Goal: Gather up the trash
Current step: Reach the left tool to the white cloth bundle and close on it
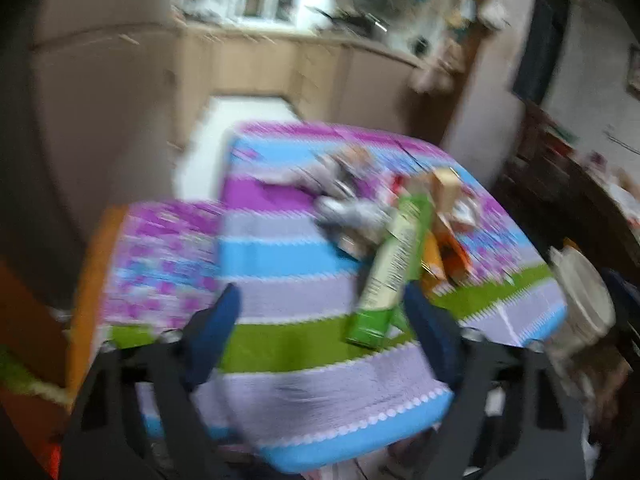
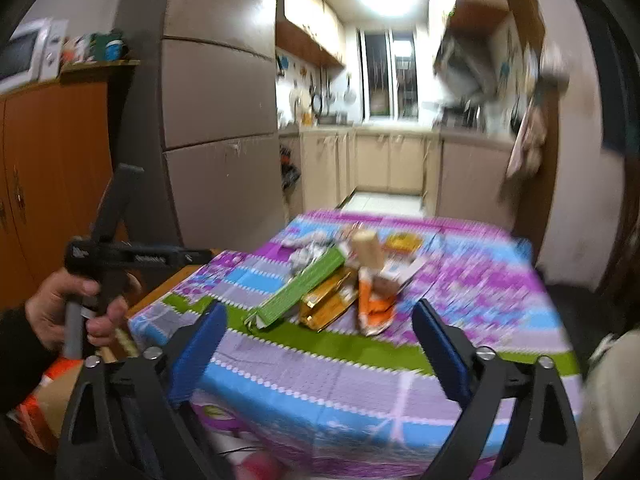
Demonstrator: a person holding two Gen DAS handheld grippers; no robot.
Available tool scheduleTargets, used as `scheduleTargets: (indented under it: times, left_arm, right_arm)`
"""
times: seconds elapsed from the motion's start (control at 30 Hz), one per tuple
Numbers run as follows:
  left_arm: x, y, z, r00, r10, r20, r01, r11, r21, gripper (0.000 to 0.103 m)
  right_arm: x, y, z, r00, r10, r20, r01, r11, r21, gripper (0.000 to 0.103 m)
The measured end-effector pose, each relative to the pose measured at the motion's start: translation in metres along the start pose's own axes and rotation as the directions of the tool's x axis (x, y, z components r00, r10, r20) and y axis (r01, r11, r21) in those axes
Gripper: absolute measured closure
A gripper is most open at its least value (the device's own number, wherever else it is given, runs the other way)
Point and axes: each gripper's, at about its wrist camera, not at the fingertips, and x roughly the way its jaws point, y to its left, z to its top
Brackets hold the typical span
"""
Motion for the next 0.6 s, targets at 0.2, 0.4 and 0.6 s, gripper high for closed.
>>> scheduleTargets:
  times: [0.2, 0.4, 0.6]
  left_arm:
    - [0.062, -0.002, 0.020, 0.985, -0.146, -0.095, 0.150, 0.988, 0.034, 0.052]
    - [0.106, -0.013, 0.051, 0.993, -0.098, -0.060, 0.100, 0.994, 0.033, 0.036]
    - [0.135, -0.007, 0.058, 0.993, -0.090, -0.078, 0.087, 0.995, -0.042, 0.028]
  right_arm:
    - [0.052, -0.020, -0.021, 0.996, 0.043, -0.083, -0.037, 0.996, 0.082, 0.024]
    - [0.078, -0.045, -0.033, 0.990, 0.046, -0.132, -0.025, 0.988, 0.150, 0.024]
    - [0.090, -0.053, -0.025, 0.988, 0.055, -0.146, -0.034, 0.988, 0.149, 0.024]
